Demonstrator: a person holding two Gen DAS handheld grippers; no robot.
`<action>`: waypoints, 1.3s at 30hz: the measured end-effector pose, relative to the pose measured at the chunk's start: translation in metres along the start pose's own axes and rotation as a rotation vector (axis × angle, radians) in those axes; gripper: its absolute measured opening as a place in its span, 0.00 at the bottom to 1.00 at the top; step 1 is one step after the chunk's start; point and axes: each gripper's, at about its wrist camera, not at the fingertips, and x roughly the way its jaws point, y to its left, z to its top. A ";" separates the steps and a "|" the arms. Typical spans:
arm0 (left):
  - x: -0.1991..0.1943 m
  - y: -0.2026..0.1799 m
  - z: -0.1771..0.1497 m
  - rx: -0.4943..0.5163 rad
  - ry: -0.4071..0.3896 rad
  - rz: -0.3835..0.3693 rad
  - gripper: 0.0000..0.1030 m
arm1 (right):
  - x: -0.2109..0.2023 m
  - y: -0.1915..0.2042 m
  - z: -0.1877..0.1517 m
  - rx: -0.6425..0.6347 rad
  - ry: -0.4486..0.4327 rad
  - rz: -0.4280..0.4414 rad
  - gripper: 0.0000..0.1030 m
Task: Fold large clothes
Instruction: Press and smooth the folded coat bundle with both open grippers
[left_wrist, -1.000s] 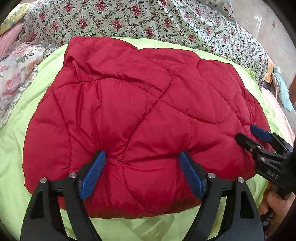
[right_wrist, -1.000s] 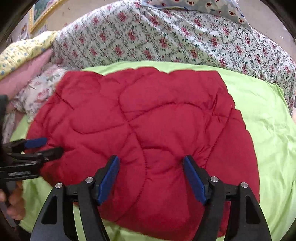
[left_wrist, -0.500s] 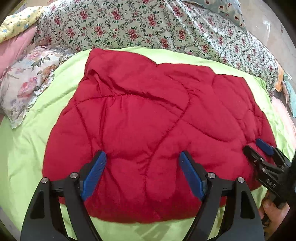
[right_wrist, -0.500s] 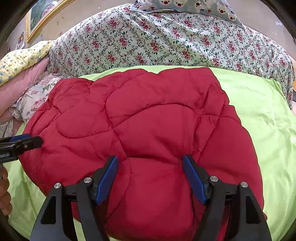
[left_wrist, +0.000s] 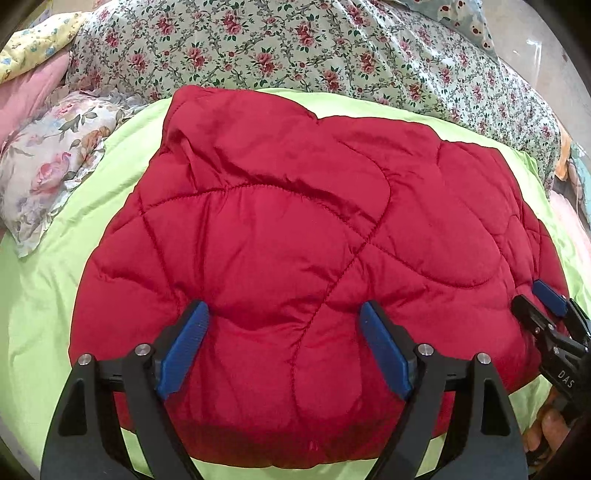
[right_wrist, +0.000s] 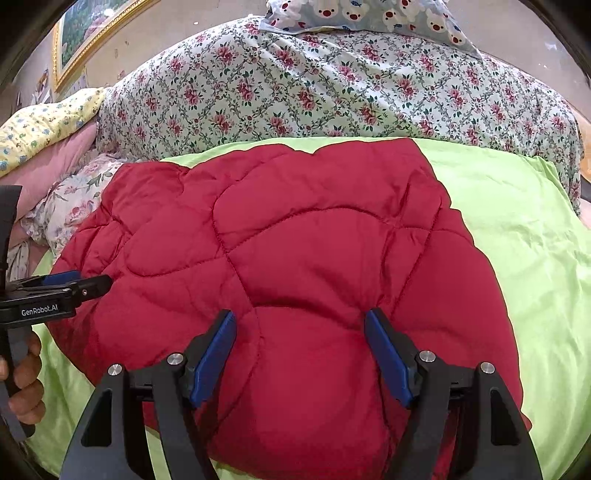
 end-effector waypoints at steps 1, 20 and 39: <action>0.000 0.001 0.000 0.000 0.000 -0.002 0.83 | 0.000 0.000 0.000 0.002 -0.001 0.000 0.71; -0.026 0.036 0.011 -0.071 -0.106 -0.127 0.82 | 0.007 0.001 -0.001 -0.012 0.009 -0.061 0.71; 0.007 0.032 0.013 0.005 -0.119 -0.057 0.85 | 0.026 0.011 0.027 0.000 0.097 -0.057 0.79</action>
